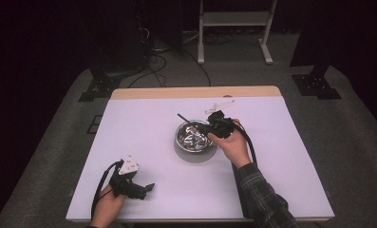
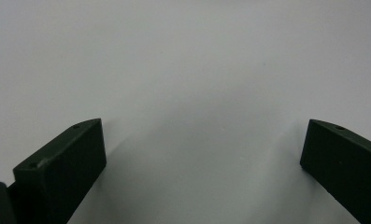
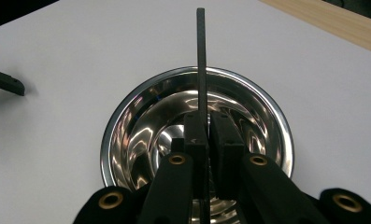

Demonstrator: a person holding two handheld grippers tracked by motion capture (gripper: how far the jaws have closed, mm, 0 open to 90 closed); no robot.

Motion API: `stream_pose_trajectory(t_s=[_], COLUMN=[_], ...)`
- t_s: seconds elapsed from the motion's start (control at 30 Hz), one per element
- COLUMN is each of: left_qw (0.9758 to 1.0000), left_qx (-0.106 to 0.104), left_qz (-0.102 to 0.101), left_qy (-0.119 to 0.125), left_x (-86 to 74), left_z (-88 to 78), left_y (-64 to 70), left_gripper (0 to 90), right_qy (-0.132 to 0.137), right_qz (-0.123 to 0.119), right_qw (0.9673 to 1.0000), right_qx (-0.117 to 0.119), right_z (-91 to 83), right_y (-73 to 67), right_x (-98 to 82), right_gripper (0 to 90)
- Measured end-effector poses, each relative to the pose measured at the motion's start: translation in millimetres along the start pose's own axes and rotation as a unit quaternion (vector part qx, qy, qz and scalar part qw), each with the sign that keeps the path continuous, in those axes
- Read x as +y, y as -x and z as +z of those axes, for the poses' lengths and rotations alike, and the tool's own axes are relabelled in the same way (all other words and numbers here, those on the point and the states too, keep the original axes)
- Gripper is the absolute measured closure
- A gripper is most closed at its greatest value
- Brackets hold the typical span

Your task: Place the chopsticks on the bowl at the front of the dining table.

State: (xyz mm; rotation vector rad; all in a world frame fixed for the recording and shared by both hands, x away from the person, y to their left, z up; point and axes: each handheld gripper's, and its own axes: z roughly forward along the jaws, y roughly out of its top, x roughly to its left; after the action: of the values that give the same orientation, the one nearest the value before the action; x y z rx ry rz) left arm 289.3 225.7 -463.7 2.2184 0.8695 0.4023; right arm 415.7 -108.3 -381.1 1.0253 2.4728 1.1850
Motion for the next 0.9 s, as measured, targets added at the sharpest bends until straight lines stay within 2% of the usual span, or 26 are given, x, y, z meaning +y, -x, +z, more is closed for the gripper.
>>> stream_pose_trajectory(t_s=[0.53, 0.9], left_qw=[1.0000, 1.0000], left_qx=[0.000, -0.001], left_qz=[-0.001, -0.001], left_qy=[0.001, 0.001], left_x=[-0.1, -0.1], left_z=[0.1, 0.1], left_y=[0.1, 0.1], left_gripper=[0.0, 0.0], right_qy=[-0.015, -0.022], right_qz=[0.016, 0.020], right_qw=[0.9997, 0.9992], right_qx=[-0.014, -0.025], right_z=[24.9, 29.2], right_y=[15.5, 21.5], right_x=[1.8, -0.9], right_gripper=[85.8, 85.8])
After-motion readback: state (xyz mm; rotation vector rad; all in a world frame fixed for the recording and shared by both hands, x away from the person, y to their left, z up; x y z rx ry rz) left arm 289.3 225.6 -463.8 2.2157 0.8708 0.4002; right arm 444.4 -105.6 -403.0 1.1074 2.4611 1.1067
